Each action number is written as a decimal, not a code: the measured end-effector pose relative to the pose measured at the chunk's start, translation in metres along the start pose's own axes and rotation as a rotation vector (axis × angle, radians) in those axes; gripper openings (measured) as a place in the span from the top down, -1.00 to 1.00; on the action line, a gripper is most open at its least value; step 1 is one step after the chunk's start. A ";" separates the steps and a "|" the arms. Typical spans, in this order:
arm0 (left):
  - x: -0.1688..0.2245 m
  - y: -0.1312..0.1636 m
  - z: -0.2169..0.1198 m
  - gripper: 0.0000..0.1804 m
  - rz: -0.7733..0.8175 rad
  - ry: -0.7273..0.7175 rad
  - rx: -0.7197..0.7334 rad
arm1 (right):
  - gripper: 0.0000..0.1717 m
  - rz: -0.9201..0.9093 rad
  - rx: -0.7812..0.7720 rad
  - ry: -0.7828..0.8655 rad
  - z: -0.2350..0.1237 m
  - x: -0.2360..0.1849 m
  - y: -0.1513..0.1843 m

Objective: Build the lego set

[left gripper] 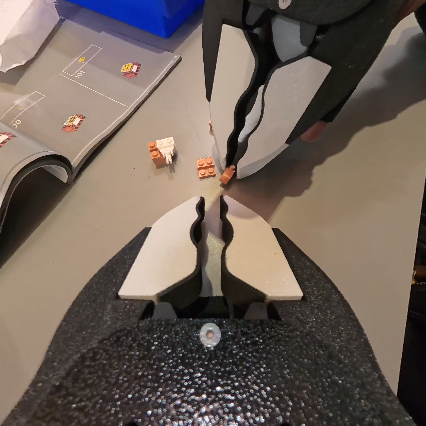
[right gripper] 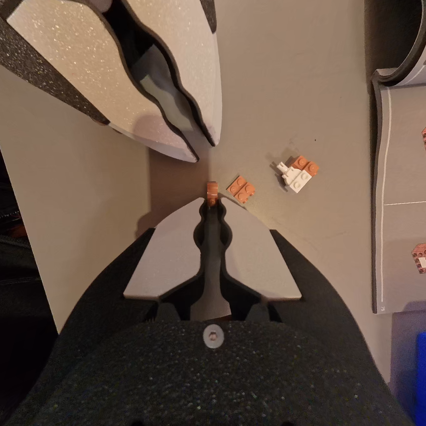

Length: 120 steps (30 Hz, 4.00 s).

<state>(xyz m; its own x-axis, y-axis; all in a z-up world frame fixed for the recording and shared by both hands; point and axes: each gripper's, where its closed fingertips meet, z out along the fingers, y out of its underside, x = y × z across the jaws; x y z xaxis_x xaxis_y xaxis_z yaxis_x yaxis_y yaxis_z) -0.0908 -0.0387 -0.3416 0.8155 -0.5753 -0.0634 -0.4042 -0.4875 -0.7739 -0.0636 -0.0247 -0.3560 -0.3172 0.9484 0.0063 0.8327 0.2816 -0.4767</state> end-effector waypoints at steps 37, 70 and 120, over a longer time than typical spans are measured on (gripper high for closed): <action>-0.002 0.002 0.002 0.87 -0.040 0.018 -0.019 | 0.91 0.067 0.085 0.007 0.001 -0.002 -0.003; -0.003 0.002 0.003 0.87 -0.040 0.016 -0.025 | 0.77 0.065 0.166 0.007 -0.010 -0.007 0.004; 0.015 0.009 0.008 0.72 0.001 0.050 -0.118 | 0.69 -0.193 0.219 0.027 -0.009 0.000 -0.008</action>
<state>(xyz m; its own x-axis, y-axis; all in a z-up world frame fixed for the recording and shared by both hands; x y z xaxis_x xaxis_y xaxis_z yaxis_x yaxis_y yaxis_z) -0.0792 -0.0465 -0.3549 0.7944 -0.6066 -0.0307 -0.4537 -0.5590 -0.6940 -0.0665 -0.0254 -0.3437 -0.4453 0.8848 0.1369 0.6398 0.4214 -0.6427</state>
